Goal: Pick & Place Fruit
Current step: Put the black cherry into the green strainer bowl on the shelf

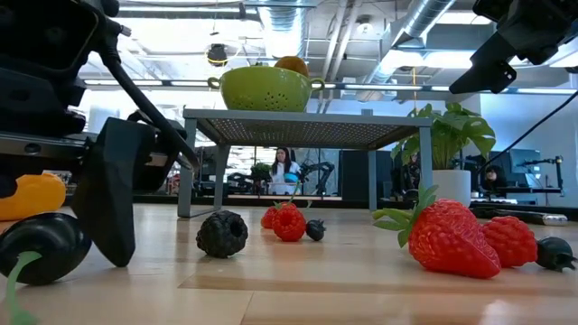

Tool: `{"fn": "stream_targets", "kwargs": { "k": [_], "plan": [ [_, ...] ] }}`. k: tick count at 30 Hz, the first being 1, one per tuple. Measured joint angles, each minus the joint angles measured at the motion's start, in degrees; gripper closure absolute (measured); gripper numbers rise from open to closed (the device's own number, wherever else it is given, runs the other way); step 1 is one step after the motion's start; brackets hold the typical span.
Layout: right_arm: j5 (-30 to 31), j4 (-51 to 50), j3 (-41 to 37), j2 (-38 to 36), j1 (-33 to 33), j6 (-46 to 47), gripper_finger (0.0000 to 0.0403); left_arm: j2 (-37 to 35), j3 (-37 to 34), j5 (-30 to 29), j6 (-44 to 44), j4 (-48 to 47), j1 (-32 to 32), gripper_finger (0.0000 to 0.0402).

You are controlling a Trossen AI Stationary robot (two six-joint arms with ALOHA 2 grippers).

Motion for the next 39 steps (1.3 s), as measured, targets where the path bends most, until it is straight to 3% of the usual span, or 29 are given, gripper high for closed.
{"fn": "stream_targets", "kwargs": {
  "k": [14,39],
  "plan": [
    [-0.02,-0.02,-0.02,0.0,0.0,0.02,0.0101,0.07,0.02,0.04,0.0,1.73,-0.04,0.0191],
    [-0.02,0.0,-0.02,0.02,-0.01,0.01,0.0101,0.11,0.02,-0.04,0.13,3.34,0.0,0.0283]
  ]
}}
